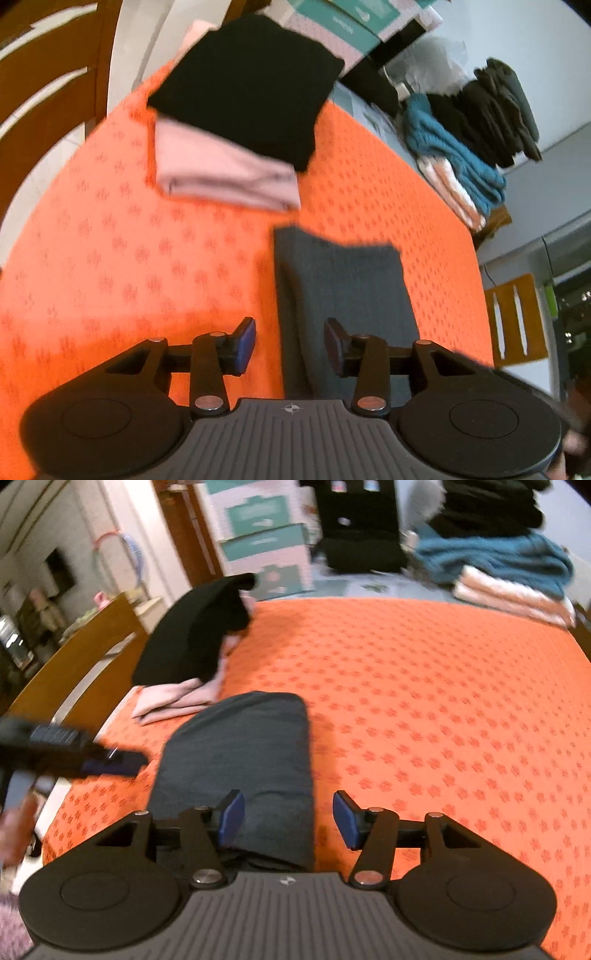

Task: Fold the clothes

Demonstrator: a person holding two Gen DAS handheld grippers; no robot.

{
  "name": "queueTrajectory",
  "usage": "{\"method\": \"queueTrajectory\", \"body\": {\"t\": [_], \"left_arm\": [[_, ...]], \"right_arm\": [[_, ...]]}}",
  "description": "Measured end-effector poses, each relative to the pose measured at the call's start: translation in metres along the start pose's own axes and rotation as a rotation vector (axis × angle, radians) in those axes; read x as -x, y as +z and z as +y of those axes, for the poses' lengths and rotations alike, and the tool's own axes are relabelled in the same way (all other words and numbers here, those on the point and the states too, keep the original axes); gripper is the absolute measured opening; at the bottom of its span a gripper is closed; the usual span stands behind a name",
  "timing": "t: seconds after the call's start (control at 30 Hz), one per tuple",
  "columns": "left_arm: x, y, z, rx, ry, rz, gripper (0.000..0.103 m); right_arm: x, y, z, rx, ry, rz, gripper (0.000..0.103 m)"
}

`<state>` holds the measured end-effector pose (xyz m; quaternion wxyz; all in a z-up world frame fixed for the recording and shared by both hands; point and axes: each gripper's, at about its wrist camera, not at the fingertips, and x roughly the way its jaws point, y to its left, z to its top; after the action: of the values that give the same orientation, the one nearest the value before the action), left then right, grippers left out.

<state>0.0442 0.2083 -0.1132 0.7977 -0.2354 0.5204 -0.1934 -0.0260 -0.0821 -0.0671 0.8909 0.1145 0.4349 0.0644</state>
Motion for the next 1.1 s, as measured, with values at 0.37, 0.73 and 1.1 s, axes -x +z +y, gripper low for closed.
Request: {"method": "queueTrajectory", "body": {"t": [0.37, 0.73, 1.1], "left_arm": [[-0.009, -0.042, -0.012, 0.123, 0.016, -0.004, 0.048], [-0.018, -0.056, -0.042, 0.172, 0.075, -0.101, 0.032], [-0.018, -0.043, -0.114, 0.061, 0.166, -0.219, 0.017]], "right_arm": [[-0.047, 0.005, -0.042, -0.205, 0.203, 0.128, 0.064], [-0.078, 0.012, -0.041, -0.123, 0.371, 0.212, 0.047], [-0.042, 0.055, -0.060, -0.012, 0.417, 0.105, 0.027]]}}
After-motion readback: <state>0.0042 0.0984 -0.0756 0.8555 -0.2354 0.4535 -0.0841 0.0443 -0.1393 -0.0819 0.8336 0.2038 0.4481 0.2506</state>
